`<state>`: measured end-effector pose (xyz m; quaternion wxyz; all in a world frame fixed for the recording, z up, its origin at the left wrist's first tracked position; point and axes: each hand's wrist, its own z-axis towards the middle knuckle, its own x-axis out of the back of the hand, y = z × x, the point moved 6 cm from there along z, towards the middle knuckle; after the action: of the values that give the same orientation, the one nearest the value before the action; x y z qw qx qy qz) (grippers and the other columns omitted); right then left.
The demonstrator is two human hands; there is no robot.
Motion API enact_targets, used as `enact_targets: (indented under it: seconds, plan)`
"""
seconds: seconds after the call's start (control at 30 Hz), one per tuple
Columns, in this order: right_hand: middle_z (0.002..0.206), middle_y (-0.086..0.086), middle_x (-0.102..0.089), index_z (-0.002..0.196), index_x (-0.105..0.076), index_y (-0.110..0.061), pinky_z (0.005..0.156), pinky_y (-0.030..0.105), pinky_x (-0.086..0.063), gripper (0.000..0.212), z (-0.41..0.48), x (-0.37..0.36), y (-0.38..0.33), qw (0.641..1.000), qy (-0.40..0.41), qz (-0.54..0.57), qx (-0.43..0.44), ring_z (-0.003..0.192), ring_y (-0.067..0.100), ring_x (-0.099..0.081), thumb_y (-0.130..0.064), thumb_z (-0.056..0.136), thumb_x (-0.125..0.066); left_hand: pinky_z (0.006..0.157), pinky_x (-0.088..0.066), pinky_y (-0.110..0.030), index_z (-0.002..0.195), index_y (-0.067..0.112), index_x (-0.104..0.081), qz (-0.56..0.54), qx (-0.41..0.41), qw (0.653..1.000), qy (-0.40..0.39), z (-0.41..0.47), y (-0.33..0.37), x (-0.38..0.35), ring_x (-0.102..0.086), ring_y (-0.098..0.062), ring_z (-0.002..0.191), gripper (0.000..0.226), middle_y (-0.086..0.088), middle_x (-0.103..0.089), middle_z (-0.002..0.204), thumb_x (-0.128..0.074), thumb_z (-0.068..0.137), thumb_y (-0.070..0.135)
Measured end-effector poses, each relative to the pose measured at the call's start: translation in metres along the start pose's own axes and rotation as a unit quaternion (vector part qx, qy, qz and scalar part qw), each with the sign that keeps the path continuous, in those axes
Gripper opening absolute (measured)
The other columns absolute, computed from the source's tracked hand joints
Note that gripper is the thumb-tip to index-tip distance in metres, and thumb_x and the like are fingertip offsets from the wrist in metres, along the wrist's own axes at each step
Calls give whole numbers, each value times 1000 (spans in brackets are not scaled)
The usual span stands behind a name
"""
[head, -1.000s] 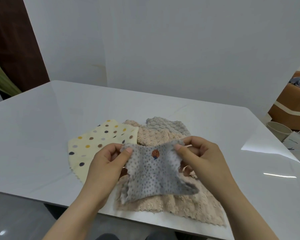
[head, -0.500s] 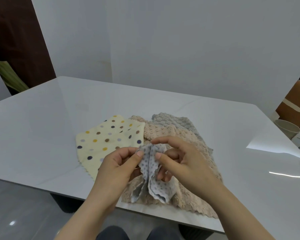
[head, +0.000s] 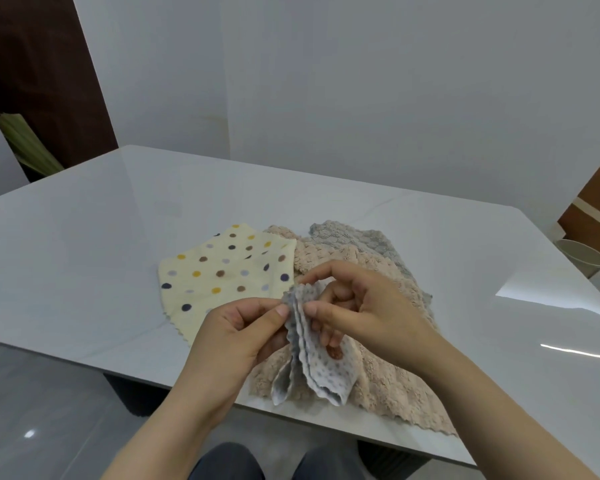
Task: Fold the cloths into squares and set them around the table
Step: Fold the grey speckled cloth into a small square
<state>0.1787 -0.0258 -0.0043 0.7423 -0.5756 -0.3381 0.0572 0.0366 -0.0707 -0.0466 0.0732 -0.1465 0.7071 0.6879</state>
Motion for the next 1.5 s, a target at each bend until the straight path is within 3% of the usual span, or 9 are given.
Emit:
enact_targets:
  seconds: [0.3, 0.5, 0.67, 0.8, 1.07, 1.17, 1.33, 1.43, 1.5]
  plan:
    - [71, -2, -67, 91, -64, -27, 60, 32, -54, 15, 11, -1, -4, 994, 56, -77, 51, 58, 16, -63, -30, 80, -75, 78, -58, -26, 83, 10, -77, 41, -30, 997, 66, -2, 6, 11, -71, -26, 86, 19, -13, -75, 88, -59, 87, 9]
    - [69, -4, -64, 92, -64, -29, 53, 12, -37, 18, 19, -4, -8, 987, 48, -146, 57, 51, 0, -50, -38, 80, -74, 48, -44, -8, 82, 6, -74, 68, -55, 993, 84, -8, 16, 13, -70, -13, 64, 17, -5, -73, 70, -58, 88, 6]
    - [60, -11, -56, 85, -64, -26, 53, 15, -35, 17, 21, -6, -5, 986, 40, -156, 45, 51, 0, -48, -40, 80, -73, 53, -48, -10, 85, 11, -76, 86, -59, 992, 65, -9, 20, 16, -73, -19, 79, 15, -5, -76, 82, -62, 84, 17]
    - [56, -14, -54, 85, -64, -25, 53, 19, -36, 18, 23, -7, -3, 986, 38, -156, 42, 49, 1, -47, -39, 80, -74, 75, -58, -24, 88, 13, -76, 127, -70, 987, 67, -10, 20, 19, -73, -18, 83, 18, -2, -76, 84, -70, 73, 21]
    - [55, -6, -54, 96, -62, -27, 57, 31, -44, 26, 24, -1, 5, 984, -33, -175, 2, 50, 6, -48, -47, 82, -69, 75, -56, -36, 78, 15, -73, 172, -77, 975, 116, -6, 21, 29, -70, -20, 76, 14, -2, -74, 78, -62, 85, 11]
    - [57, -8, -51, 92, -63, -28, 57, 31, -42, 22, 25, 7, 10, 970, -56, -236, -10, 52, 5, -45, -47, 82, -68, 63, -47, -27, 75, 16, -68, 175, -82, 972, 131, -4, 24, 34, -59, -8, 62, 18, -1, -65, 70, -56, 88, 13]
    - [64, -8, -54, 69, -57, -25, 61, 33, -45, 28, 22, 14, 10, 967, -50, -249, -18, 59, 7, -49, -47, 82, -68, 55, -40, -13, 85, 23, -56, 326, -170, 911, 188, -10, 39, 36, -53, -5, 63, 16, 1, -58, 65, -44, 95, 22]
    - [84, 0, -66, 77, -57, -15, 76, 44, -55, 34, 19, 10, 7, 978, -22, -206, -12, 83, 16, -63, -46, 82, -67, 55, -38, -12, 89, 22, -49, 392, -215, 870, 207, -11, 43, 36, -50, -1, 62, 13, 8, -51, 62, -39, 97, 20]
    - [89, 5, -72, 85, -55, -11, 83, 48, -56, 27, 16, 4, 10, 996, 0, -84, -28, 88, 20, -69, -34, 85, -69, 53, -36, -16, 92, 24, -47, 399, -220, 863, 219, -10, 42, 38, -52, -2, 65, 12, 8, -54, 65, -38, 98, 20]
